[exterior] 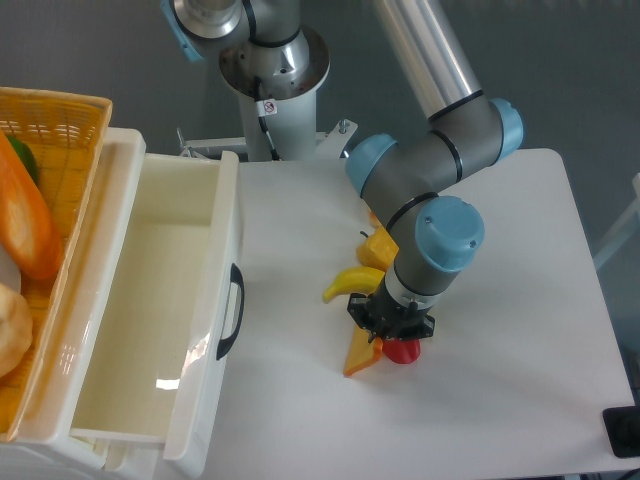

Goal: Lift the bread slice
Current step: 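Lift the gripped bread slice up off the table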

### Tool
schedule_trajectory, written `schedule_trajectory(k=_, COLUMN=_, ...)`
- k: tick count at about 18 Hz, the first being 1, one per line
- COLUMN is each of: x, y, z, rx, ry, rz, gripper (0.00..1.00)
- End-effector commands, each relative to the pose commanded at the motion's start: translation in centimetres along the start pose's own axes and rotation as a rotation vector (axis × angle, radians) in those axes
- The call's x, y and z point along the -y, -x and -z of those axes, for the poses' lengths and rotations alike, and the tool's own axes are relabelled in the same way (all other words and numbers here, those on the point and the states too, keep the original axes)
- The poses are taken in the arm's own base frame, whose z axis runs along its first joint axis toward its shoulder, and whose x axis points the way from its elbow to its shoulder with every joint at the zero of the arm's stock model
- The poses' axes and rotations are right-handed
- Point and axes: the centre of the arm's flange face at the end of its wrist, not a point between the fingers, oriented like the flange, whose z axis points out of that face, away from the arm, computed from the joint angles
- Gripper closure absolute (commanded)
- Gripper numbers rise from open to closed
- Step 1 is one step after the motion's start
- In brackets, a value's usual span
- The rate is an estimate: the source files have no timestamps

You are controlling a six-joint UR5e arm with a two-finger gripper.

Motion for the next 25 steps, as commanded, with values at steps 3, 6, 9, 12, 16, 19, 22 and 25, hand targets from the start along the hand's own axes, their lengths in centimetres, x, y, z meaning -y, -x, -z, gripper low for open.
schedule_trajectory(k=3, x=-0.1, y=-1.6, z=3.1, rx=0.018, ry=-0.018, rz=-0.012, gripper=1.0)
schedule_trajectory(k=6, x=0.3, y=-4.1, z=5.8, rx=0.023, ry=-0.021, rz=-0.038, gripper=1.0)
schedule_trajectory(k=9, x=0.8, y=-5.7, z=7.7, rx=0.053, ry=-0.04, rz=-0.121, gripper=1.0)
schedule_trajectory(k=12, x=0.3, y=-6.3, z=10.3, rx=0.084, ry=-0.061, rz=-0.236, gripper=1.0)
schedule_trajectory(k=16, x=0.0, y=-7.2, z=12.5, rx=0.096, ry=-0.05, rz=-0.368, gripper=1.0)
schedule_trajectory(k=19, x=-0.6, y=-7.3, z=12.5, rx=0.102, ry=0.047, rz=-0.473, gripper=1.0)
schedule_trajectory(k=22, x=-1.2, y=-7.0, z=12.3, rx=0.103, ry=0.1, rz=-0.519, gripper=1.0)
schedule_trajectory(k=25, x=-1.7, y=-6.8, z=12.3, rx=0.09, ry=0.123, rz=-0.511, gripper=1.0)
